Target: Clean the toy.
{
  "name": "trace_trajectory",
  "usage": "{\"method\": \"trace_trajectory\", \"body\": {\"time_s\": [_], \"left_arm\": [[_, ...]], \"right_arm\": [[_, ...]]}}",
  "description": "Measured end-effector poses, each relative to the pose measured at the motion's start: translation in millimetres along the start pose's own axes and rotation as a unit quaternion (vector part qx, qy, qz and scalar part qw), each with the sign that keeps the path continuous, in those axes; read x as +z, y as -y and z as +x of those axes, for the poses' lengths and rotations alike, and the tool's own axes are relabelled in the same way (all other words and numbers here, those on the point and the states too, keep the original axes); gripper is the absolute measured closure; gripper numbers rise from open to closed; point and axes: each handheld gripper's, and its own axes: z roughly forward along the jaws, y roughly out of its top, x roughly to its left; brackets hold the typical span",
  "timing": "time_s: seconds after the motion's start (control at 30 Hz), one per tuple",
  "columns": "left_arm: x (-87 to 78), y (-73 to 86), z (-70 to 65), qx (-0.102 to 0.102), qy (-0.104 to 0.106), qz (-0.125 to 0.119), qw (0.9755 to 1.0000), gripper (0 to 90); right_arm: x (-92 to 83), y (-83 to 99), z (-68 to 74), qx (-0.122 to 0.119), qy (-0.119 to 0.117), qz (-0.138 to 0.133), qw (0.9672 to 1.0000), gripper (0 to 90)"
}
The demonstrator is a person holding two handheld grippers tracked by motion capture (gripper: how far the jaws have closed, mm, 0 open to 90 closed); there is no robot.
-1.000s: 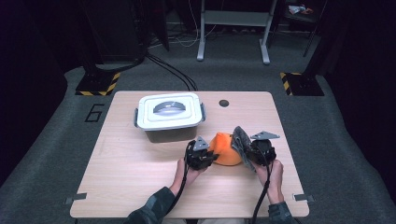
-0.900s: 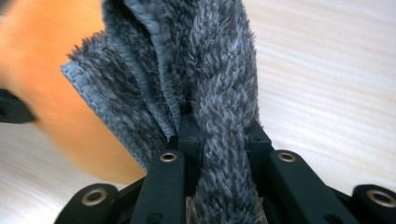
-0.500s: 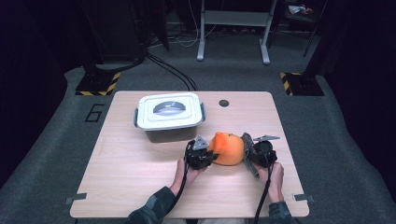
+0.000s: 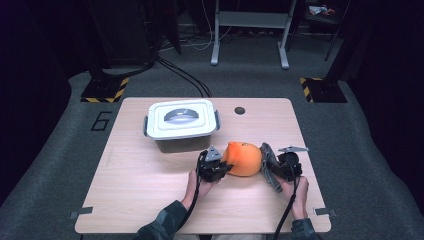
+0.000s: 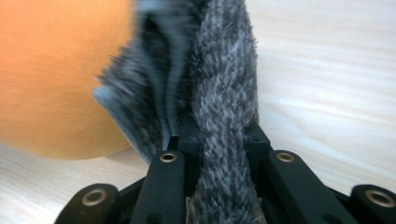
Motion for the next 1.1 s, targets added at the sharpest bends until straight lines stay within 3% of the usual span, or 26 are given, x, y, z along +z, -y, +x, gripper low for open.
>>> {"method": "trace_trajectory", "body": {"time_s": [0.1,0.17,0.2,0.23,0.27,0.3,0.33,0.37,0.4,0.43,0.47,0.53,0.7,0.83,1.1], "left_arm": [[0.1,-0.2,-2.3,0.004,-0.002,-0.003,1.0,77.9],[0.3,-0.2,-2.9,0.004,-0.004,-0.004,1.0,77.9],[0.2,-0.3,-3.0,0.004,-0.004,-0.004,1.0,77.9],[-0.1,-0.3,-2.8,0.004,-0.005,-0.004,1.0,77.8],[-0.1,-0.3,-2.8,0.004,-0.005,-0.004,1.0,77.8],[0.0,-0.3,-3.1,0.004,-0.005,-0.004,1.0,77.8],[-0.5,-0.6,-3.3,0.006,-0.006,-0.002,1.0,77.8],[-0.9,-0.9,-4.0,0.009,-0.006,0.0,0.9999,77.8],[-0.9,-0.9,-4.0,0.009,-0.006,0.0,0.9999,77.8],[-1.0,-1.1,-4.4,0.01,-0.006,0.0,0.9999,77.8],[-0.8,-1.2,-5.0,0.008,-0.005,-0.001,1.0,77.8],[-1.2,-1.6,-5.3,0.011,-0.006,-0.001,0.9999,77.7],[-1.7,-1.2,-4.5,0.013,-0.008,0.0,0.9999,77.8],[-0.5,-1.1,-5.7,0.013,-0.013,0.005,0.9998,77.8],[0.7,-1.2,-5.7,0.01,-0.006,0.007,0.9999,77.8]], "right_arm": [[-26.9,-7.4,3.3,-0.006,-0.007,-0.038,0.9992,75.4],[-32.7,-10.3,6.4,-0.015,-0.009,-0.047,0.9987,75.4],[-38.2,-13.6,11.4,-0.02,-0.012,-0.052,0.9983,75.4],[-45.2,-20.6,22.8,-0.041,-0.013,-0.061,0.9972,75.3],[-45.2,-20.6,22.8,-0.041,-0.013,-0.061,0.9972,75.3],[-48.5,-27.4,36.3,-0.061,-0.017,-0.063,0.996,75.2],[-48.5,-27.4,36.3,-0.061,-0.017,-0.063,0.996,75.2],[-46.8,-33.3,49.4,-0.083,-0.022,-0.063,0.9943,75.1],[-46.8,-33.3,49.4,-0.083,-0.022,-0.063,0.9943,75.1],[-43.4,-38.9,61.8,-0.098,-0.019,-0.056,0.9934,75.0],[-43.4,-38.9,61.8,-0.098,-0.019,-0.056,0.9934,75.0],[-37.0,-45.2,76.9,-0.115,-0.026,-0.053,0.9916,74.8],[-28.6,-47.8,90.7,-0.13,-0.017,-0.048,0.9902,74.7],[-21.6,-46.5,90.8,-0.137,0.002,-0.044,0.9896,74.8],[-20.3,-38.1,68.8,-0.109,-0.008,-0.046,0.9929,74.7]]}}
